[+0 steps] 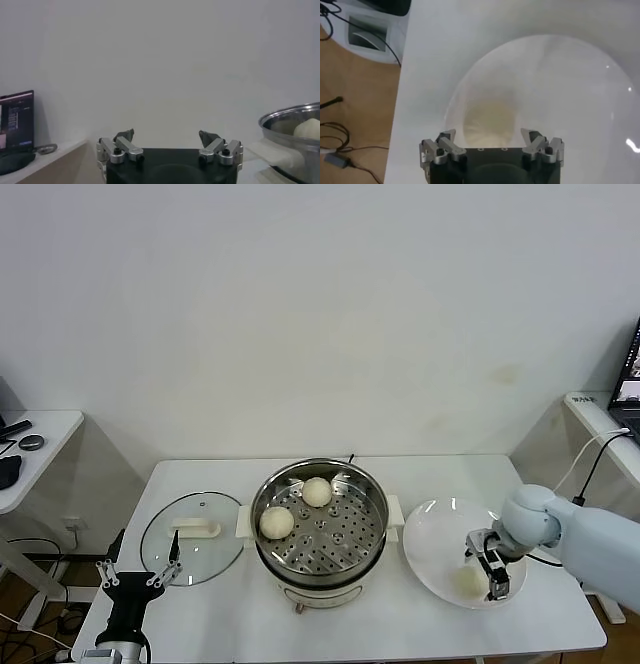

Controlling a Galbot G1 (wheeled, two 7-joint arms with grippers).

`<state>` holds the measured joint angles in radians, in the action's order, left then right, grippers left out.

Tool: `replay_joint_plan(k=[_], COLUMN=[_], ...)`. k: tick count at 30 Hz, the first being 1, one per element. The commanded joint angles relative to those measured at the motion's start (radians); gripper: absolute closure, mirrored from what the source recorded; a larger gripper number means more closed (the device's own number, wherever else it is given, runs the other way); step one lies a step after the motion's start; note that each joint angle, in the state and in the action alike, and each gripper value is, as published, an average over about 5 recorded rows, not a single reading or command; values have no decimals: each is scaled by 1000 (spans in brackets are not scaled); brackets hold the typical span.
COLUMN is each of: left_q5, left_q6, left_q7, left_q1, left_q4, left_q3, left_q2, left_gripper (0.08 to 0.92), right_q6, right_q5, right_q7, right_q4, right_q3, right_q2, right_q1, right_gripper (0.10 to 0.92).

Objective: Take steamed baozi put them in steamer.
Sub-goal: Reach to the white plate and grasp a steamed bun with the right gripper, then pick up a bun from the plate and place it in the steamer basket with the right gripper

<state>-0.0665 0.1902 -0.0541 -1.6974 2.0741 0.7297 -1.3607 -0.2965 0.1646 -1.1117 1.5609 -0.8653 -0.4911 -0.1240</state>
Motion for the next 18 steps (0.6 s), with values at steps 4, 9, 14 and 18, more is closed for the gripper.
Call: replay_joint_plan(k=[4,9,14,18], left_q5=[2,2,1,-2], left_q6=[0,0,0,-1], left_q7=[0,0,0,1], left_q1=[-1,-2,-1,6], left_q4=[4,10,12,15], left_q3=[0,0,-1,-4], left_q2=[0,-2,-1,3], left_gripper=[177,177,177,177], right_q6=[-3,6,27,55], right_q5=[1,-27,-94,-177], right_q7=[6,-22,-94,-162], right_q4=[-25,-20,-24,-55], right_q3=[61,40,19,19], right_q2=[-10,5,23,4], right_q1=[-52,23,200,390], right_gripper=[404,531,589,592])
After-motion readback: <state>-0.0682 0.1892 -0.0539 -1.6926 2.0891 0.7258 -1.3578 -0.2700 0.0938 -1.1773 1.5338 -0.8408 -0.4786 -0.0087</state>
